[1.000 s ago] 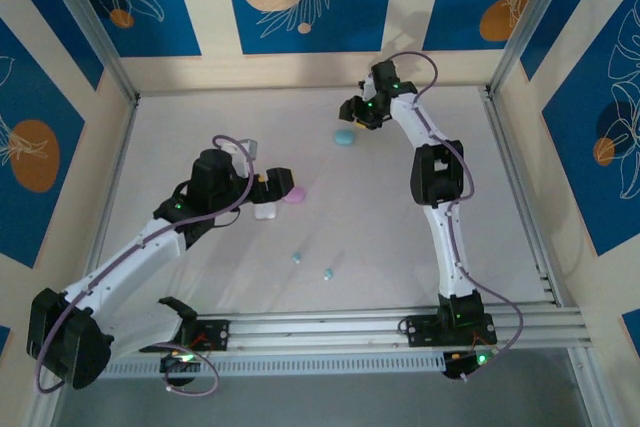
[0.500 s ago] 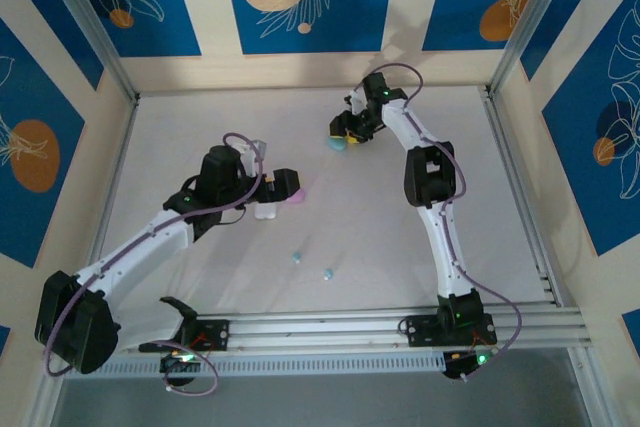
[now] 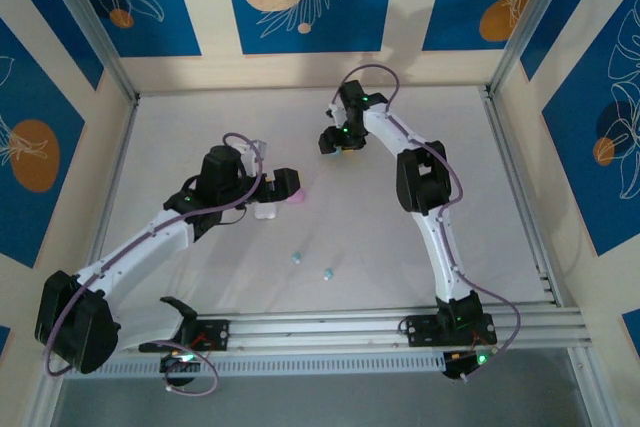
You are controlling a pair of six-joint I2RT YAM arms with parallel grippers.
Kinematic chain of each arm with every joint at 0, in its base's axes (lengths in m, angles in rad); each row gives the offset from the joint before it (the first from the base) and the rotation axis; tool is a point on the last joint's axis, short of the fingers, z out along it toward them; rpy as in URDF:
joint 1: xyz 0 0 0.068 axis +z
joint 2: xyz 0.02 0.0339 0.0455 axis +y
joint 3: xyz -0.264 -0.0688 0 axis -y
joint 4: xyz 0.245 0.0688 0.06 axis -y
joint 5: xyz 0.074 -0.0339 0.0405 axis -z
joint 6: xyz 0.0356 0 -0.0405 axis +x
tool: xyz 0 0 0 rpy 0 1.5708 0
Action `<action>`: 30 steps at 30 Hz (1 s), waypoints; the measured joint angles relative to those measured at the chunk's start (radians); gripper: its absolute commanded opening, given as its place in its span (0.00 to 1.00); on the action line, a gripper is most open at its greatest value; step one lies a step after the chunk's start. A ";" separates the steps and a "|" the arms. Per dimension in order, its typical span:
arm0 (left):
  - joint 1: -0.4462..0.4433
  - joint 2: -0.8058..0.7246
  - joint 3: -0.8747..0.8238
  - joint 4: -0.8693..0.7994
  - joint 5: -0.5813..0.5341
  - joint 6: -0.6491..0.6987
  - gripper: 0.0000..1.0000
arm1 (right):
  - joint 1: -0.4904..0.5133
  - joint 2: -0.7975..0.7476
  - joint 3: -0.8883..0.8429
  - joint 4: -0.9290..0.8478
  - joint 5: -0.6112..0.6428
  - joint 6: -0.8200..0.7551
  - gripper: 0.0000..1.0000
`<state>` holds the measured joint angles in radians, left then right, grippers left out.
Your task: Insert the wireless bluetooth earbuds into the charging case
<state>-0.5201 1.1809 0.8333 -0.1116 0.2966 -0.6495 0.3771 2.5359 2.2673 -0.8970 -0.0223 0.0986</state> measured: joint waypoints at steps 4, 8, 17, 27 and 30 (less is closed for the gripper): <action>0.000 -0.002 0.000 0.000 0.000 0.000 1.00 | 0.027 0.020 0.044 -0.004 0.094 -0.006 0.63; -0.002 -0.002 0.000 -0.001 0.000 0.000 1.00 | 0.031 0.042 0.082 -0.014 0.130 -0.006 0.55; -0.002 -0.002 0.000 -0.001 0.000 0.000 1.00 | 0.030 0.049 0.089 -0.013 0.154 -0.028 0.40; -0.002 -0.007 0.021 -0.001 -0.023 -0.014 1.00 | 0.031 -0.212 -0.333 0.159 0.063 -0.036 0.34; -0.004 -0.037 0.021 -0.004 -0.051 -0.023 1.00 | 0.036 -0.439 -0.605 0.285 0.004 -0.028 0.33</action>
<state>-0.5240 1.1439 0.8539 -0.1154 0.2451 -0.6720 0.4133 2.0972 1.6619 -0.6125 -0.0185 0.0708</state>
